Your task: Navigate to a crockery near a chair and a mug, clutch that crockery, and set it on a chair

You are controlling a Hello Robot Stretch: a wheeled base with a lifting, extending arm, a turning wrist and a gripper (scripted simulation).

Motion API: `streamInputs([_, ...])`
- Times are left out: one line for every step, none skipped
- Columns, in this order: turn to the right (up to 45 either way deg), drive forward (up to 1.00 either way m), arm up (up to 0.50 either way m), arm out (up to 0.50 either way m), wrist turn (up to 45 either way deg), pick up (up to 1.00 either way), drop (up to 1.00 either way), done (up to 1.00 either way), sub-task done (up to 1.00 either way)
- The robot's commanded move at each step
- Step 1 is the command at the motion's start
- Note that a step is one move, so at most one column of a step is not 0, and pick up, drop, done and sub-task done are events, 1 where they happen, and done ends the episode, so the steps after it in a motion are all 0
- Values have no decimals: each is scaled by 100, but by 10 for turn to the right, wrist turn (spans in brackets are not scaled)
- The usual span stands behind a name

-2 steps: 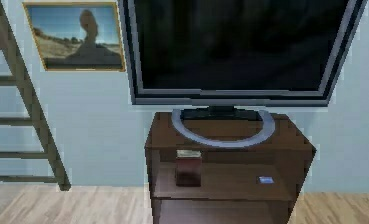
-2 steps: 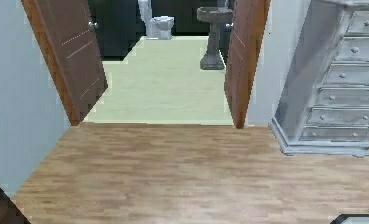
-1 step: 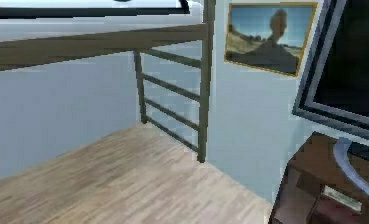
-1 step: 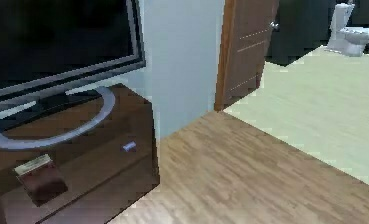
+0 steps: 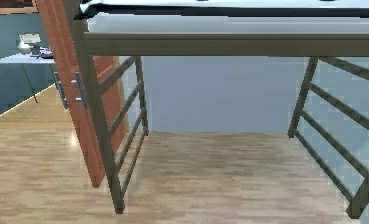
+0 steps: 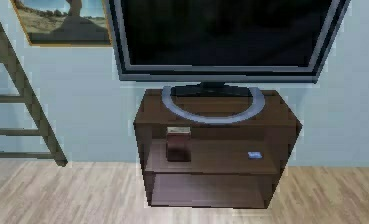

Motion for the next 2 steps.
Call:
streamInputs([-60,0,0,0,0,0,0,0,0])
streamInputs([0,30,0,0,0,0,0,0,0])
